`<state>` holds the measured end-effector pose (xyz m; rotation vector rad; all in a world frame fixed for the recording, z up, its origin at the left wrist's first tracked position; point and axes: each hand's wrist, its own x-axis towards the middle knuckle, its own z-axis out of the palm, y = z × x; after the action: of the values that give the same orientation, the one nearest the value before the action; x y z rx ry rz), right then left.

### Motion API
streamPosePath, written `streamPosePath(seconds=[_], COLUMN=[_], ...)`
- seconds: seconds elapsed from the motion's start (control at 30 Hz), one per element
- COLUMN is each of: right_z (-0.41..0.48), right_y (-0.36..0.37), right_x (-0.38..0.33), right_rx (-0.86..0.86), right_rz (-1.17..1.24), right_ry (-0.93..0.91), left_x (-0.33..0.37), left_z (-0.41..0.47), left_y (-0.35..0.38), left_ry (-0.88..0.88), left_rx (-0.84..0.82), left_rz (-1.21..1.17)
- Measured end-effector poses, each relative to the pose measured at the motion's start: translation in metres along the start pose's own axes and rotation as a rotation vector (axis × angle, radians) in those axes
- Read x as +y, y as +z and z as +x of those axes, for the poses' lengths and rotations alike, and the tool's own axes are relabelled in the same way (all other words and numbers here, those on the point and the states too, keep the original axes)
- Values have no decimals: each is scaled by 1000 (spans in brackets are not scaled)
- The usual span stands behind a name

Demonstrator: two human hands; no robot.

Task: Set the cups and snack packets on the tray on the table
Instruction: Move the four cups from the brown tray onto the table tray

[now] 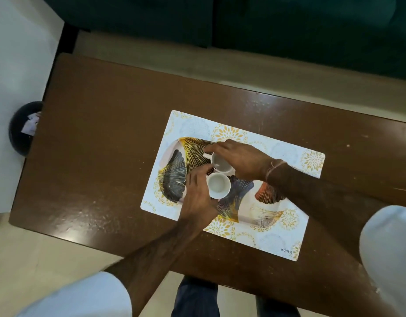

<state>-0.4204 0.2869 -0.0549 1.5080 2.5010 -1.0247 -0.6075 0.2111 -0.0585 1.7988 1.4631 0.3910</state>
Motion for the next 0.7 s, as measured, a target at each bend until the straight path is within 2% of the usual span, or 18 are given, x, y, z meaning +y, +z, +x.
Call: streamPosePath(seconds=[0.2, 0.43, 0.7], right_z=[-3, -38, -133], right_y=[2, -9, -5], right_x=[0, 17, 64], right_rx=[39, 202, 311], right_rz=[15, 164, 125], right_ry=[-10, 269, 614], left_x=[3, 36, 104], left_z=[-1, 41, 79], left_y=[-15, -28, 45], left_ry=[45, 127, 247], left_rx=[-20, 17, -256], left_rz=[36, 158, 435])
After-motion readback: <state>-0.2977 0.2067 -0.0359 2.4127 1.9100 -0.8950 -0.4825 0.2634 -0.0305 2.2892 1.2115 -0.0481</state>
